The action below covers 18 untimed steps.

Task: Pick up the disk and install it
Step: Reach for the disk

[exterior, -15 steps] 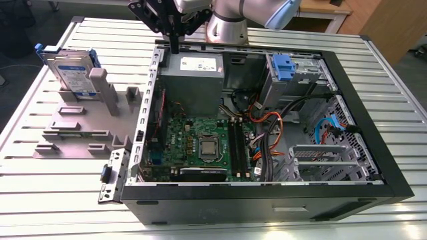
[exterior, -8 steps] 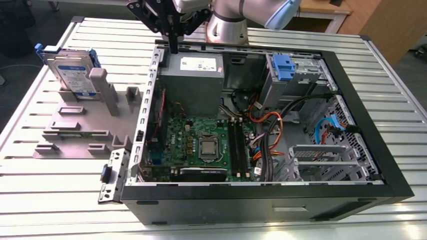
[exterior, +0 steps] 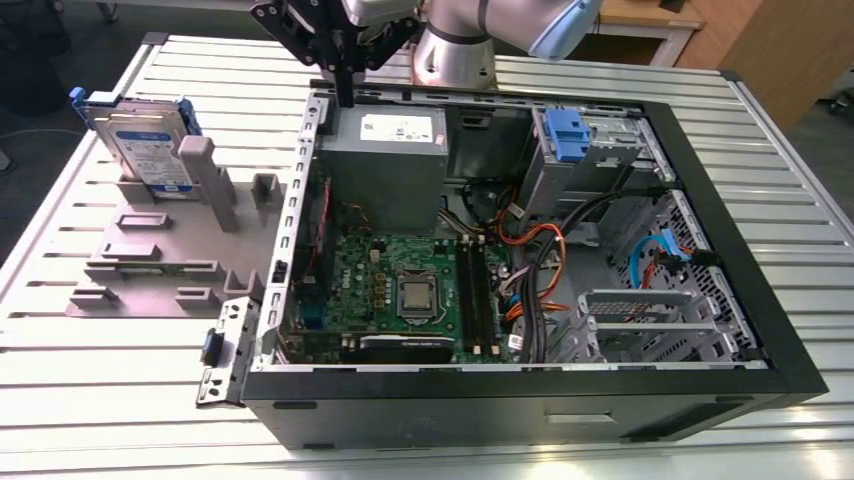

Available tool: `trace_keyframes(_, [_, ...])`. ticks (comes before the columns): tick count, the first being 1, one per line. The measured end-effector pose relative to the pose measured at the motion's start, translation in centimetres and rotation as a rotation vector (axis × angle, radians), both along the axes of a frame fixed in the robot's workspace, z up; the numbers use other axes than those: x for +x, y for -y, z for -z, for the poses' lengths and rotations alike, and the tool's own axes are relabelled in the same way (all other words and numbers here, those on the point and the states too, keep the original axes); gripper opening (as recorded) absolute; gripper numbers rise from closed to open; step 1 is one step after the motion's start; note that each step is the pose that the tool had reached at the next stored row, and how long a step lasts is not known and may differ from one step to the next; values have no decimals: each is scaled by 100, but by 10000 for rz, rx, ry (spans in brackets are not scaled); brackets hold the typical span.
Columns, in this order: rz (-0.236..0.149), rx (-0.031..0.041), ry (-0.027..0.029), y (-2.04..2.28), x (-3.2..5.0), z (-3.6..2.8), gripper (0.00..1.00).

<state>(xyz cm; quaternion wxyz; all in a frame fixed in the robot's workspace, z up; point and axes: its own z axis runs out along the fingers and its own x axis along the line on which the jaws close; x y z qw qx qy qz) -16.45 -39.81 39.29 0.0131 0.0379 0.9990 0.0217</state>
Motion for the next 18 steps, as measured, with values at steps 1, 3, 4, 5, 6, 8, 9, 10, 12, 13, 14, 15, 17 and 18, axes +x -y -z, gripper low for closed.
trace_keyframes(1, [0, 0, 0, 0, -2, 0, 11])
trace_keyframes(3, [0, 0, 0, 0, -16, 0, 11])
trace_keyframes(4, [0, -1, 0, 0, -17, 0, 11])
trace_keyframes(5, [0, -1, 0, 0, -18, 0, 11])
trace_keyframes(6, [1, 0, 0, 0, -21, 0, 11])
trace_keyframes(8, [1, 0, 0, 0, -29, 0, 11])
trace_keyframes(9, [0, -1, 0, 0, -34, 0, 11])
trace_keyframes(10, [1, -1, 0, 0, -38, 0, 11])
trace_keyframes(12, [-1, 0, 0, 0, -42, 0, 11])
trace_keyframes(13, [0, -1, 0, 0, -46, 0, 11])
trace_keyframes(14, [0, 0, 0, 0, -49, 0, 11])
trace_keyframes(15, [0, 0, 0, 0, -50, 0, 11])
trace_keyframes(17, [1, -1, -1, 0, -54, 0, 11])
trace_keyframes(18, [1, 0, 0, 0, -56, 0, 11])
